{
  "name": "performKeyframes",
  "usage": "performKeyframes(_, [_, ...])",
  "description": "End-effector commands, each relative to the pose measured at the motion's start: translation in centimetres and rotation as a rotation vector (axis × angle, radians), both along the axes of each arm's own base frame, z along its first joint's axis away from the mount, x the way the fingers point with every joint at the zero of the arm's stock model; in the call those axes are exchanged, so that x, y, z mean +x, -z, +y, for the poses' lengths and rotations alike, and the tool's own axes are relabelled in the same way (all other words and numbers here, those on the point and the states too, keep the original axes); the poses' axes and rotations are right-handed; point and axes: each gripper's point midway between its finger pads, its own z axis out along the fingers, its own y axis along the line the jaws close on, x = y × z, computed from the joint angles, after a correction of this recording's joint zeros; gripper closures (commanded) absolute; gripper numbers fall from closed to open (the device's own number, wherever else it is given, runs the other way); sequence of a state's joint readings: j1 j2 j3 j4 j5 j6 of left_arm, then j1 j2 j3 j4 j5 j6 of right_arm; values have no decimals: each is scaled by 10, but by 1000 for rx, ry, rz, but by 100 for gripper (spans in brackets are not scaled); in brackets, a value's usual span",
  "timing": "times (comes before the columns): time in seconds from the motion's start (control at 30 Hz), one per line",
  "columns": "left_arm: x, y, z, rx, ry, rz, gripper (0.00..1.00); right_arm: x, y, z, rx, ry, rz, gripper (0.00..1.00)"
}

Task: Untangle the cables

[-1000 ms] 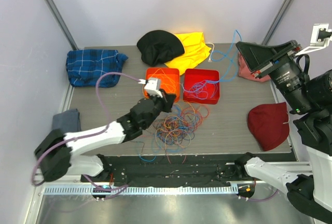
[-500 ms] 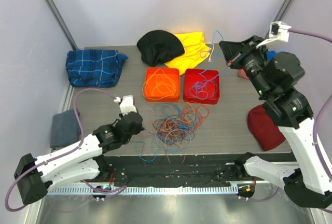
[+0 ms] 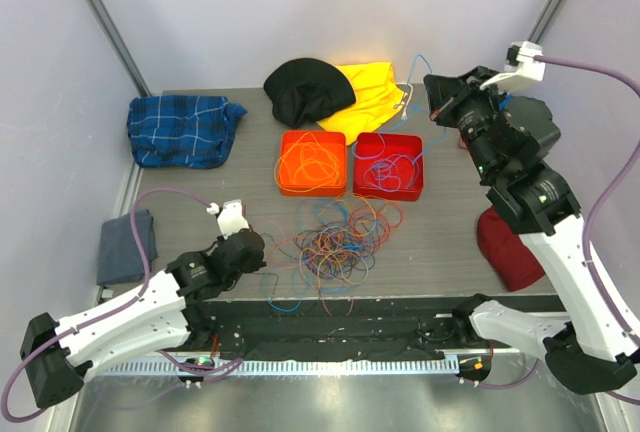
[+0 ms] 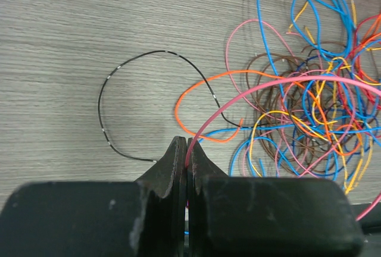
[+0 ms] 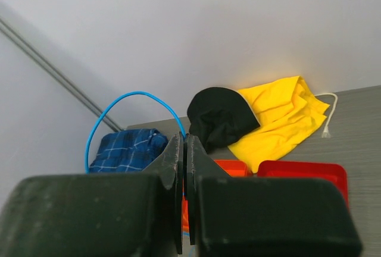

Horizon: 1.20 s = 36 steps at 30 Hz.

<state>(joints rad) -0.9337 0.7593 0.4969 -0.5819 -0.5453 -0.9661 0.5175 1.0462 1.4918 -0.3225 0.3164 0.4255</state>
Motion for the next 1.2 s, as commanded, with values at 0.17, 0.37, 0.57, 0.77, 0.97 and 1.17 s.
performKeyframes(0.17, [-5,-3,-2,-69,-9,6,100,56,72,-2,-130,148,106,99])
performKeyframes(0.37, [-6,-5,-8,-96,18,2,100,93,146,-16,-161,206,252,99])
performKeyframes(0.57, [-4,-6,-5,-91,17,-20,100,109,188,-26,-165,230,331,99])
performKeyframes(0.77, [-3,-6,-4,-83,19,-32,100,119,233,-26,-181,234,411,99])
performKeyframes(0.97, [-1,-6,-8,-89,23,-31,97,123,286,-25,-219,233,524,86])
performKeyframes(1.17, [3,-13,-9,-76,24,-41,80,110,287,-30,-182,257,551,47])
